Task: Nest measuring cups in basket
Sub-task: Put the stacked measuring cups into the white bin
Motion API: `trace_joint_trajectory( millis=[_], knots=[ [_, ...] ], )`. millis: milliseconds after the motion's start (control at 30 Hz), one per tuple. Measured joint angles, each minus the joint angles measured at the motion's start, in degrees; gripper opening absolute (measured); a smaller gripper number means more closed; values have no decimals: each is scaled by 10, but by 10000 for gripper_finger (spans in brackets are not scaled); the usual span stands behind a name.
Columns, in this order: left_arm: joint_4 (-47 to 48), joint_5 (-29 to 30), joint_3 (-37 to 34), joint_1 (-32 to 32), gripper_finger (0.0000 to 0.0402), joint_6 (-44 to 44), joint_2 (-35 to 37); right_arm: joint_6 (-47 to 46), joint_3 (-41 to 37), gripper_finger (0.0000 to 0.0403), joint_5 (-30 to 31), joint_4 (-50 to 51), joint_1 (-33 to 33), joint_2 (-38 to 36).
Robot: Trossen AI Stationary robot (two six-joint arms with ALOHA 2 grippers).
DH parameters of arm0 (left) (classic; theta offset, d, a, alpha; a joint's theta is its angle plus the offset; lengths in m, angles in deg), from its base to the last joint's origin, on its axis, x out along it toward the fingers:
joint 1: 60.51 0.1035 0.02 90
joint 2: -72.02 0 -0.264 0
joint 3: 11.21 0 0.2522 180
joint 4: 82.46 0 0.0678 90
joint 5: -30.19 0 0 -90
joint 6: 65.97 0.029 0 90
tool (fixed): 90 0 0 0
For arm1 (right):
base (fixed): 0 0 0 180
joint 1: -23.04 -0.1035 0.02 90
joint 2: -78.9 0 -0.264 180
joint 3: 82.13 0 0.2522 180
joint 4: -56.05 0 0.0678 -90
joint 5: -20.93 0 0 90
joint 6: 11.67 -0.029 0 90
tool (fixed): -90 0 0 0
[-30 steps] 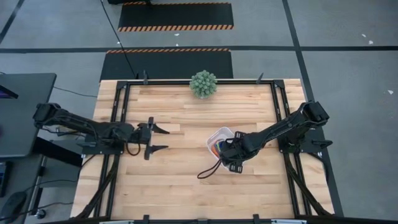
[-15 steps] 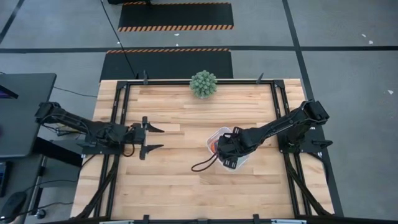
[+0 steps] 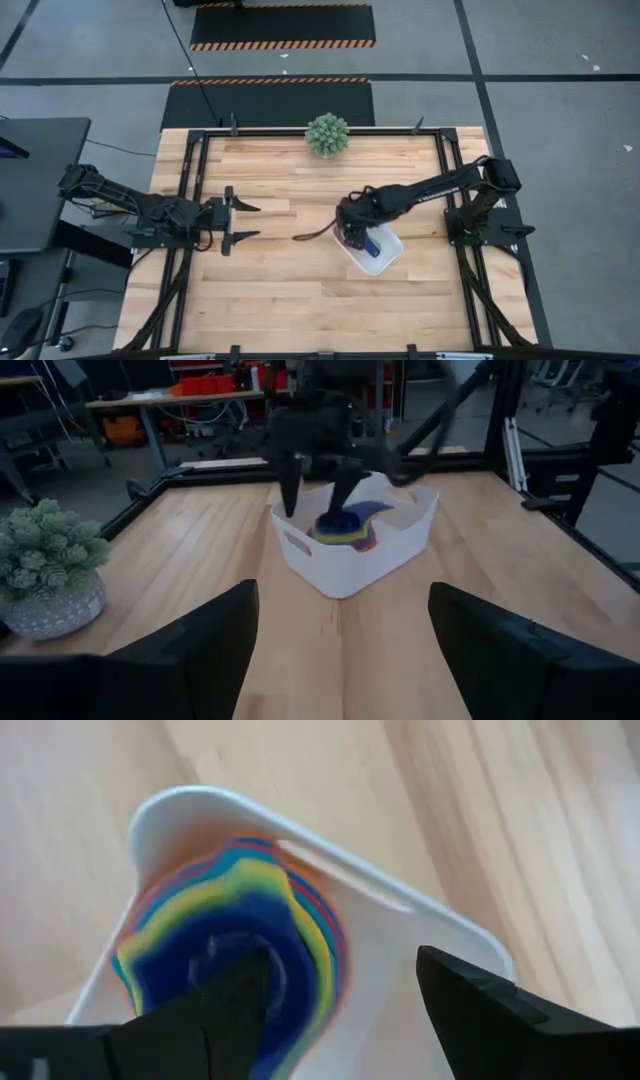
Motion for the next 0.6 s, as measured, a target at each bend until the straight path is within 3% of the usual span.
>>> trace_joint_trajectory(
  millis=[300, 600],
  knots=[
    [20, 3, 0, 0, 297, -3, 4, 21, 25, 260, -36, 9, 20, 6],
    [31, 4, 0, 0, 297, -5, 30, 10, 26, 260, -47, 20, -15, -21]
  ],
)
